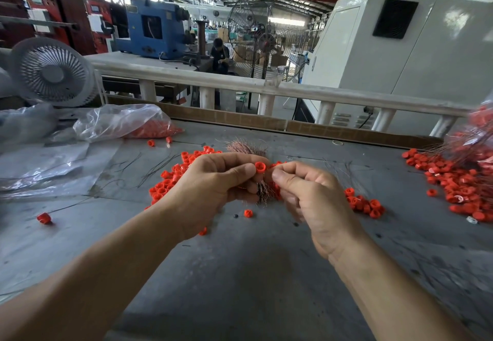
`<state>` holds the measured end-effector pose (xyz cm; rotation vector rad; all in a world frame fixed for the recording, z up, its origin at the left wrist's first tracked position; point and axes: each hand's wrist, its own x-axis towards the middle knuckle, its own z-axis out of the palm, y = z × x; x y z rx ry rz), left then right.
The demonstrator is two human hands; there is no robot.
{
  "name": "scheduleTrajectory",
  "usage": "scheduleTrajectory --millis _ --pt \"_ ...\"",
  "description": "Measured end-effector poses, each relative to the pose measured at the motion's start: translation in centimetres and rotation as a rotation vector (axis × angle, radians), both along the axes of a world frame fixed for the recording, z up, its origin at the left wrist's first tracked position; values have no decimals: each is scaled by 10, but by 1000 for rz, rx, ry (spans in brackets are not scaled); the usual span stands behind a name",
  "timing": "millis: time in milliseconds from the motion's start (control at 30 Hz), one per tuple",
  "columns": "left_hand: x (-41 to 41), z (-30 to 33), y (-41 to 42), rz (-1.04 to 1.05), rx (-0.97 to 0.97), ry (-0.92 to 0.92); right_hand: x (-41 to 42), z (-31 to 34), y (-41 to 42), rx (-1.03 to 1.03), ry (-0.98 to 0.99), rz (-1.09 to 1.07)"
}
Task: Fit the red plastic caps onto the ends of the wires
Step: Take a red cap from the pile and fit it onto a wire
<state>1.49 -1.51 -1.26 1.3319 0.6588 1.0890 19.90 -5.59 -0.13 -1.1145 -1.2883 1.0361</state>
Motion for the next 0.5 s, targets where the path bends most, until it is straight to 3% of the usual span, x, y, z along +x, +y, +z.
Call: scheduleTrajectory --millis 500 --pt "2 5 -8 28 60 -17 -4 -8 2 -43 17 164"
